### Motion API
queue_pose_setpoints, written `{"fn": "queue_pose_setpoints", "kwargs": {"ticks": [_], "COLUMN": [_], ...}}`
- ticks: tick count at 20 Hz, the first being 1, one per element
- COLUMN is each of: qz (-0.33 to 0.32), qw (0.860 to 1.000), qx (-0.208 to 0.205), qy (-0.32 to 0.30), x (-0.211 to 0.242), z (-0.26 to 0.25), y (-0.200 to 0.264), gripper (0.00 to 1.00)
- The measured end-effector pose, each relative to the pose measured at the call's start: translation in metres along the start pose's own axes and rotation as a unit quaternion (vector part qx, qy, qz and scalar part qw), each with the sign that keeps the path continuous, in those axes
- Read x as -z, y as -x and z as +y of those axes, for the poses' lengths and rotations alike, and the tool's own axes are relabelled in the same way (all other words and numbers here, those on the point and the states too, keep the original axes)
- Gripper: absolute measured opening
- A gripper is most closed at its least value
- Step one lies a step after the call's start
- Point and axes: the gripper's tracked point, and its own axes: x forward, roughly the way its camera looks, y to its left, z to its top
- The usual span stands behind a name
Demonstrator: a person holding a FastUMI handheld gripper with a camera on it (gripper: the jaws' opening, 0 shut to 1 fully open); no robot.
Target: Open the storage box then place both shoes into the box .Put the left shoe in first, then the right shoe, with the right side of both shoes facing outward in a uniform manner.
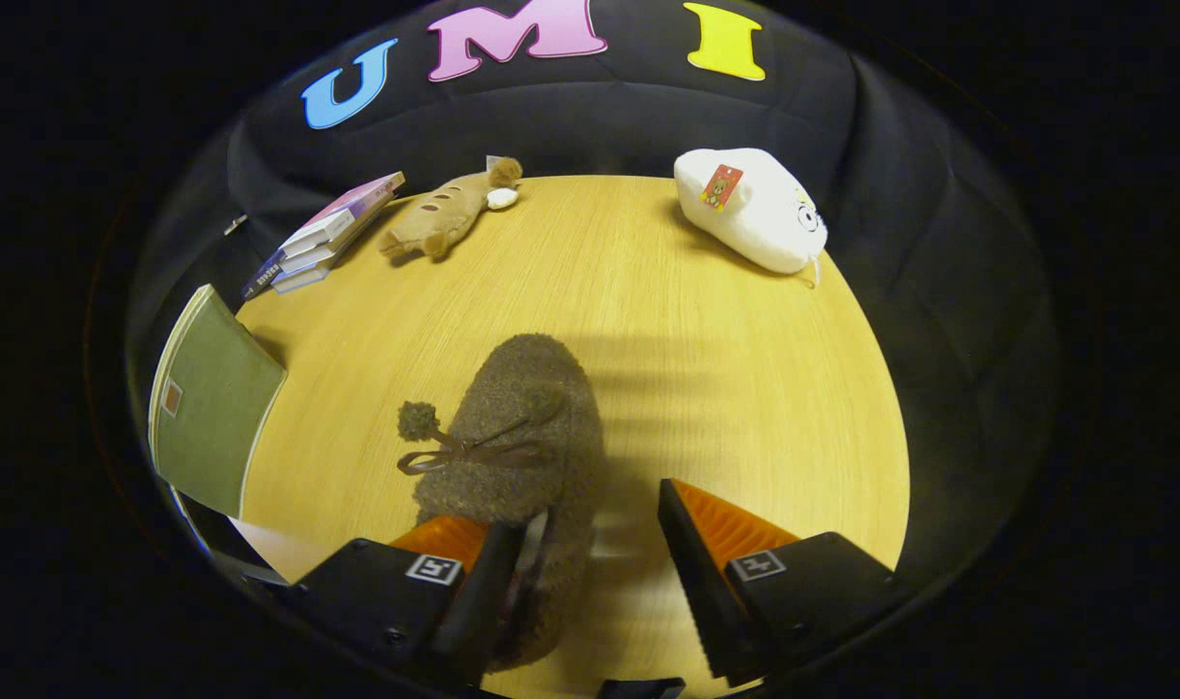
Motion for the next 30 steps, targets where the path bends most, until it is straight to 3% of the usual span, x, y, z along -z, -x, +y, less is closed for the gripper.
{"fn": "queue_pose_setpoints", "kwargs": {"ticks": [1, 3, 5, 6, 7, 8, 14, 20, 25, 30], "qz": [0.007, 0.015, 0.022, 0.023, 0.028, 0.029, 0.026, -0.013, -0.039, -0.025], "qw": [1.000, 1.000, 1.000, 0.999, 0.998, 0.997, 0.993, 0.989, 0.986, 0.979], "qx": [-0.002, 0.009, 0.012, 0.026, 0.029, 0.032, 0.040, 0.039, -0.008, -0.074], "qy": [-0.004, -0.004, -0.017, -0.033, -0.052, -0.064, -0.112, -0.145, -0.159, -0.188], "x": [0.003, 0.006, 0.004, 0.002, 0.003, 0.003, -0.006, -0.043, -0.070, -0.092], "z": [0.004, 0.005, 0.005, -0.003, -0.002, -0.002, 0.027, 0.097, 0.194, 0.292], "y": [-0.003, -0.005, -0.008, -0.005, -0.004, -0.007, 0.032, 0.096, 0.138, 0.144], "gripper": [0.76, 0.43, 0.28, 0.28, 0.13, 0.08, 0.07, 0.07, 0.07, 0.06]}}
